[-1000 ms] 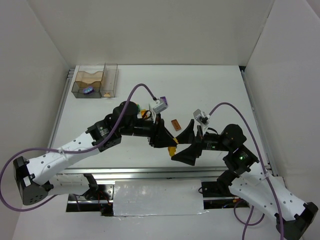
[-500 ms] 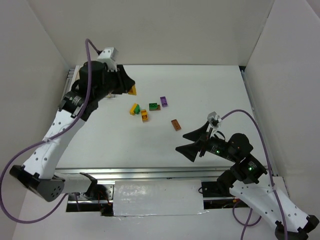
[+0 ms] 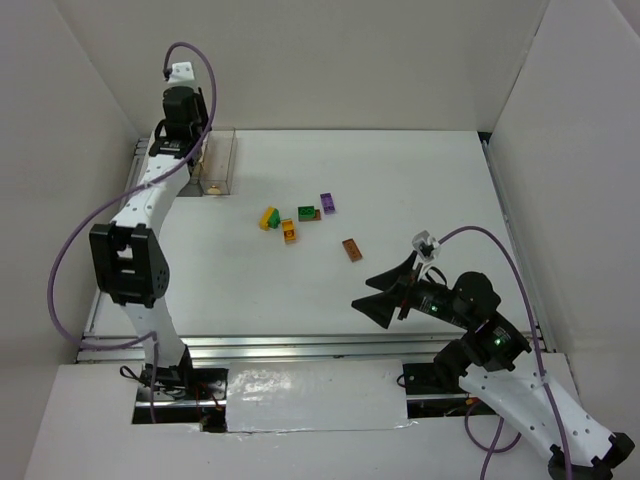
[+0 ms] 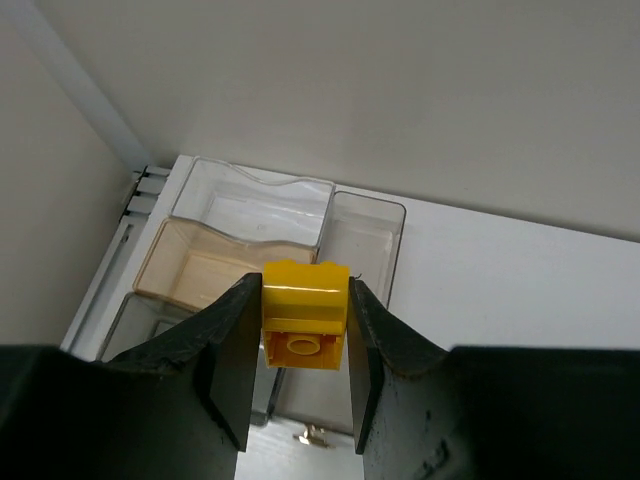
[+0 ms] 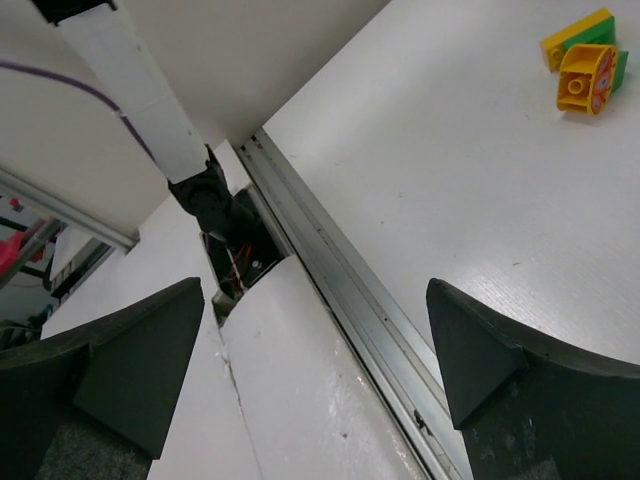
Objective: Sort the legos into containers by color
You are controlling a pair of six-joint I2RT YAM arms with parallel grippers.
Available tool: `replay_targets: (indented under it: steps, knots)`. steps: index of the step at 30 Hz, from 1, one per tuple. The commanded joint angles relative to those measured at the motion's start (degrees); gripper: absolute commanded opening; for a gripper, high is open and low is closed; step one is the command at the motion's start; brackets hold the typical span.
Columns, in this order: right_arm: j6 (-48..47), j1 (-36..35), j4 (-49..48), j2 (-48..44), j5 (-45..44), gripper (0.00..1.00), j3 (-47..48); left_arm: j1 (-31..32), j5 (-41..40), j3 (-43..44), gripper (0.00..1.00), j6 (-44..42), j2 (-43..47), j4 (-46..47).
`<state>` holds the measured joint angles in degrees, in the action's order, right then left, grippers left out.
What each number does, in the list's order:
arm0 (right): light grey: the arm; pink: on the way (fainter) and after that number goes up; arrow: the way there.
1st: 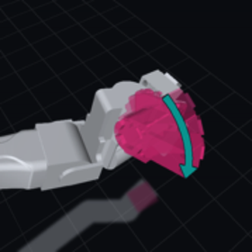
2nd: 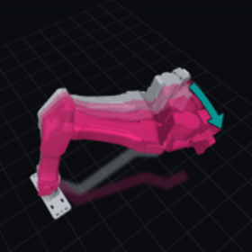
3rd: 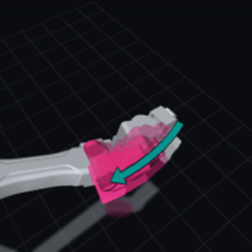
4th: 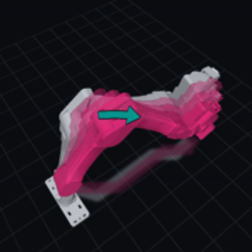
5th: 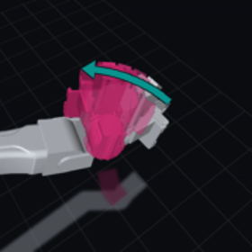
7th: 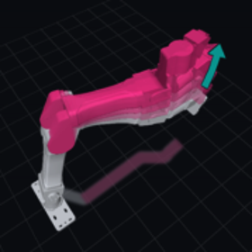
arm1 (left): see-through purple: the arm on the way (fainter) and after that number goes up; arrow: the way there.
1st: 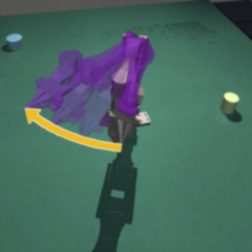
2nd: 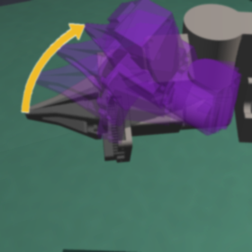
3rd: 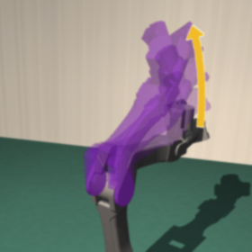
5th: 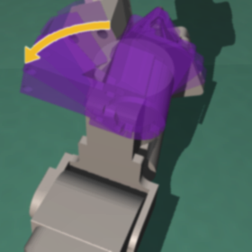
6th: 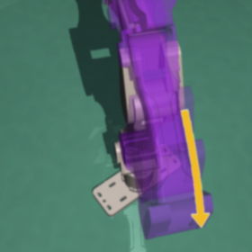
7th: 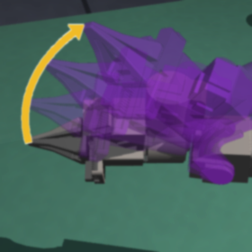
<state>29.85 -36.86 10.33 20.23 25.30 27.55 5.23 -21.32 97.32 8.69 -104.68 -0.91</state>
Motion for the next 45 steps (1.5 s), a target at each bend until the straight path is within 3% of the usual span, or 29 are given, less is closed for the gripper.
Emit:
replay_targets:
  steps: [1,10,15,17,20,22,23,24,26,27,31,36,38,39,41,44,45]
  knots:
    - [0.65,-0.14,0.57,-1.07,0.81,1.0,-0.21,-2.59,8.64,6.38,0.0,-1.57,-5.43,7.5]
    - [2.41,-0.05,-1.71,1.13,4.75,1.0,-0.31,-4.0,14.9,7.79,0.0,-1.3,-17.47,11.1]
    - [2.24,-0.05,-1.98,2.62,5.2,1.0,-0.13,-4.18,12.89,8.86,0.0,-0.52,-22.14,11.27]
    - [2.32,-0.14,-1.89,2.8,4.94,1.0,-0.39,-4.27,11.31,8.24,0.05,0.01,-23.19,11.54]
    - [2.85,-0.14,-2.59,2.62,4.67,1.0,-1.18,-4.62,11.47,8.68,0.18,0.54,-24.86,10.75]
    - [3.2,-0.05,-3.03,2.62,4.32,1.0,-1.88,-4.62,11.57,9.47,0.36,1.24,-25.57,9.79]
    - [3.29,-0.05,-3.21,2.88,4.15,1.0,-1.97,-4.62,11.65,9.56,0.5,1.42,-25.74,9.61]
    - [3.38,-0.14,-3.21,3.06,4.06,1.0,-2.06,-4.62,11.48,9.73,0.72,1.85,-25.75,9.43]
    - [3.38,-0.14,-3.3,3.59,4.41,1.0,-1.98,-4.62,10.78,10.08,0.93,2.82,-25.22,8.91]
    - [3.29,-0.05,-3.12,3.68,4.49,1.0,-1.89,-4.62,10.6,10.95,0.99,3.09,-24.87,8.56]
    - [3.38,-0.14,-2.07,3.59,3.27,1.0,-1.1,-4.62,8.67,14.29,1.0,5.19,-21.37,5.49]
    - [3.46,-0.05,-1.8,4.29,1.6,1.0,-0.57,-4.09,9.54,20.71,0.99,10.55,-15.39,-9.7]
    - [3.55,-0.05,-2.15,5.25,0.81,1.0,-0.39,-3.13,12.08,19.24,1.0,15.2,-10.21,-14.98]
    - [3.81,-0.14,-2.24,5.61,0.2,1.0,-0.31,-2.52,14.18,13.66,1.0,16.44,-7.75,-17.26]
    - [5.13,-0.05,-1.37,6.49,-2.78,1.0,0.75,0.64,19.73,7.13,1.0,19.78,-0.81,-18.86]
    - [9.59,-0.05,2.67,6.49,-12.59,1.0,1.98,12.57,7.04,-2.62,1.0,24.52,5.09,-27.03]
    - [10.75,-0.14,5.12,6.49,-14.99,1.0,2.24,19.13,3.43,-4.31,0.99,28.1,6.06,-28.61]
